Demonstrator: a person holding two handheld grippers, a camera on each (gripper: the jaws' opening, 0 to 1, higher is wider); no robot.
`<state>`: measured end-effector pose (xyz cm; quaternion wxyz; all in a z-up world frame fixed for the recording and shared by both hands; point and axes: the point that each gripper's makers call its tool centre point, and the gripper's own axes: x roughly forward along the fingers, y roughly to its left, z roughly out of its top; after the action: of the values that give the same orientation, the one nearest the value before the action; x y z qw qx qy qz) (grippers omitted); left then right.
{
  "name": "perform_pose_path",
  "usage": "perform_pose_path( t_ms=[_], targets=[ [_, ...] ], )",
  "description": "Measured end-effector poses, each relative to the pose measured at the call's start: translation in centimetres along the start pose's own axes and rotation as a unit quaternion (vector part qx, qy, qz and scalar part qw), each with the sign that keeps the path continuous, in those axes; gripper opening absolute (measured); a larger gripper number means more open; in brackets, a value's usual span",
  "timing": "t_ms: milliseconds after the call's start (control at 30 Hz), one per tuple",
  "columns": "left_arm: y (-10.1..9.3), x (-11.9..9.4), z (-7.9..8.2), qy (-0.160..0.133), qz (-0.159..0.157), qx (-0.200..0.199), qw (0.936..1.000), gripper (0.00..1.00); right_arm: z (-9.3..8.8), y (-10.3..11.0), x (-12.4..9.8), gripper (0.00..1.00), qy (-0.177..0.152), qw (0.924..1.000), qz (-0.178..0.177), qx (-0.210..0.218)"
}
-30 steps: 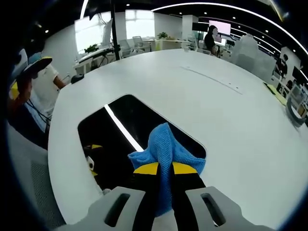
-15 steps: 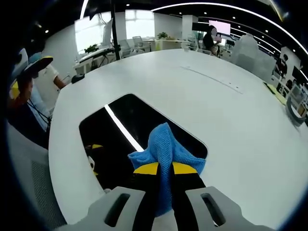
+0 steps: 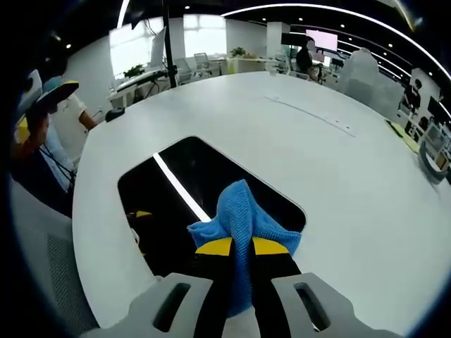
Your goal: Wipe the mirror surface with the cleaning cloth until all visible marks leave the cleaned area.
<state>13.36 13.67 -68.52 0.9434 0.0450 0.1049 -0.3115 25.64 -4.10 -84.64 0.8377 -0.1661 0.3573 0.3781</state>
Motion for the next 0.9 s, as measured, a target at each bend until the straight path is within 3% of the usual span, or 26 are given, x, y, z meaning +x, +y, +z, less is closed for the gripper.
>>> perform_pose_path(
  t_ms=[900],
  targets=[
    [-0.11,-0.07,0.04,0.000,-0.003,0.002,1.0000,0.62,-0.23,0.45,-0.34,0.04,-0.001,1.0000,0.000,0.002]
  ],
)
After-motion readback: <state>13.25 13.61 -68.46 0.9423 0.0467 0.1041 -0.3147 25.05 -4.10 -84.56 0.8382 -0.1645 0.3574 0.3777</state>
